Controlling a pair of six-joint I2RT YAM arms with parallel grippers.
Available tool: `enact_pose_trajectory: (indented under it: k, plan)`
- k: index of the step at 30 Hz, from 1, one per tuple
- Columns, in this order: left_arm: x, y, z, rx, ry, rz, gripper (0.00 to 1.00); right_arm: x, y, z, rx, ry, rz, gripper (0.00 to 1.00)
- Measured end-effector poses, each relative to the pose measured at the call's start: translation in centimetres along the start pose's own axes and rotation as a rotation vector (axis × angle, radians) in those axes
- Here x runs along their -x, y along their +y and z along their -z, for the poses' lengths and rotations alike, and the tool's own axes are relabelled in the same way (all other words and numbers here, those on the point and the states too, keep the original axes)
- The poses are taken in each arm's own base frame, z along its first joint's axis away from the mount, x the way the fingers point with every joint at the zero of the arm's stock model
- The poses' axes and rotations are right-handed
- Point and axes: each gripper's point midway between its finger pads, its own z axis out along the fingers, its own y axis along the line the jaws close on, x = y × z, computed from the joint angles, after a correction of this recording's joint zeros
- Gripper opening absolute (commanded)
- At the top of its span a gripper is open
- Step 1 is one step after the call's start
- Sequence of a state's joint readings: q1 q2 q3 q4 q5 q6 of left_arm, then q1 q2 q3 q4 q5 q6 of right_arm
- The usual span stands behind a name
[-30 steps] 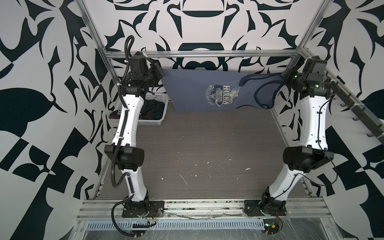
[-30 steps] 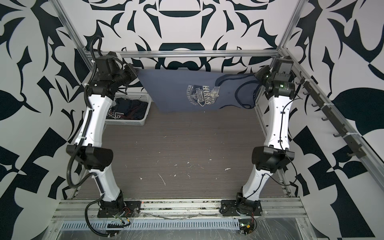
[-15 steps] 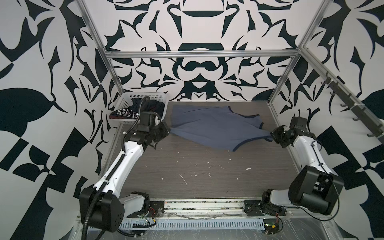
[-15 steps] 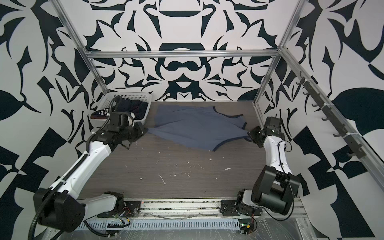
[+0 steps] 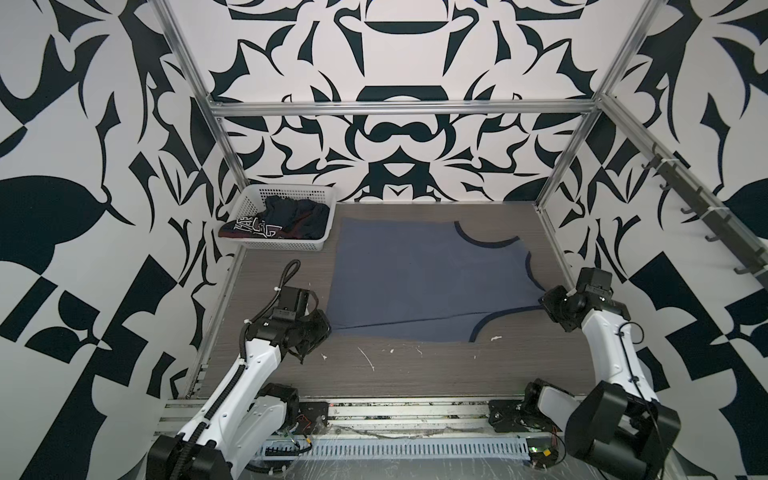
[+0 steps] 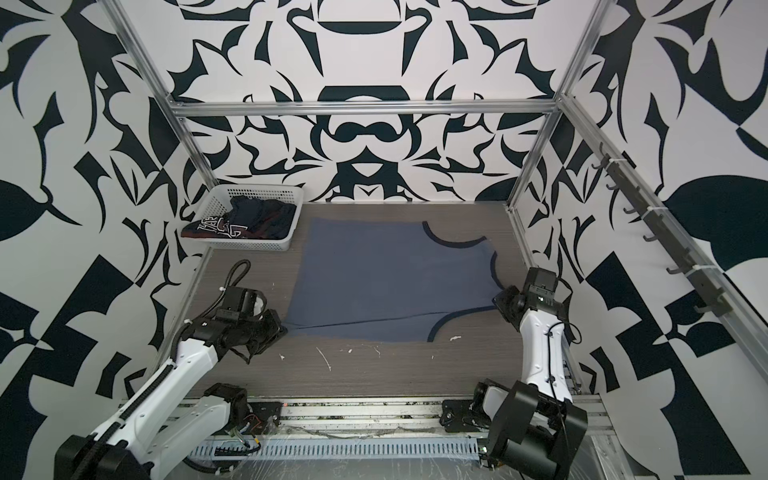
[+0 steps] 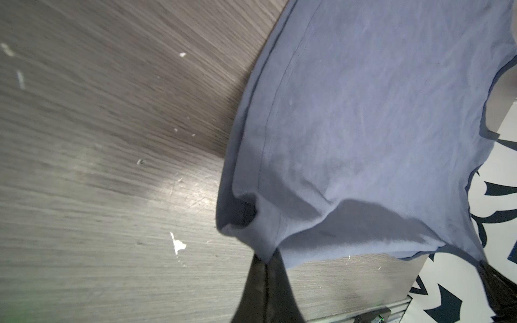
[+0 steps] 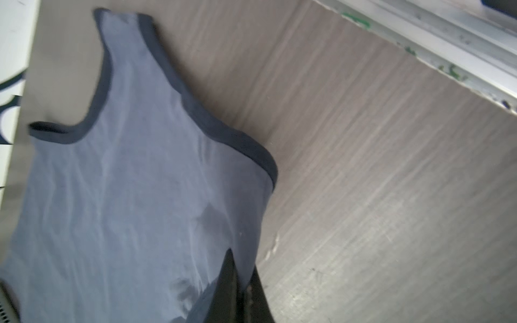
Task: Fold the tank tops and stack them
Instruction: 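Lay the tank top down, pulling it toward the robot with both grippers, then hold the hem with the left gripper while the right gripper grasps the armhole trim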
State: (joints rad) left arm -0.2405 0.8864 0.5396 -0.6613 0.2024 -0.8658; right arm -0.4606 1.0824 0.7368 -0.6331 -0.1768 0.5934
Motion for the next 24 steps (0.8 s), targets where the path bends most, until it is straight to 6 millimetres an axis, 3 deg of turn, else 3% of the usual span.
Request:
enact_pose_trajectory:
  k: [4,5,9,12,15,17,20,24]
  plan:
    - [-0.1,-0.1,-0.1,-0.002,0.009,0.001,0.0,-0.8,-1.1,-0.5,-0.054,0.043,0.013,0.9]
    - [-0.1,-0.1,-0.2,-0.003,0.013,0.001,0.0,-0.9,-1.3,-0.5,-0.067,0.049,0.017,0.94]
    - [-0.2,-0.3,-0.2,-0.013,0.021,0.0,0.0,-1.1,-0.5,1.5,-0.048,0.019,0.069,0.94]
    - [-0.2,-0.3,-0.2,-0.015,0.02,-0.002,0.0,-2.3,2.2,3.6,0.018,-0.006,0.177,0.89]
    - [-0.2,-0.4,-0.2,-0.017,0.017,-0.004,0.0,-6.0,5.1,4.6,0.098,0.046,0.312,0.81]
    - [-0.2,-0.4,-0.2,-0.016,0.018,-0.007,0.0,-9.5,6.3,4.5,0.144,0.115,0.391,0.75]
    - [-0.2,-0.4,-0.2,-0.014,0.016,-0.011,0.0,-14.5,5.6,3.3,0.145,0.236,0.452,0.65]
    - [-0.1,-0.3,-0.2,-0.008,0.009,-0.017,0.0,-18.8,3.2,1.2,0.088,0.346,0.464,0.56]
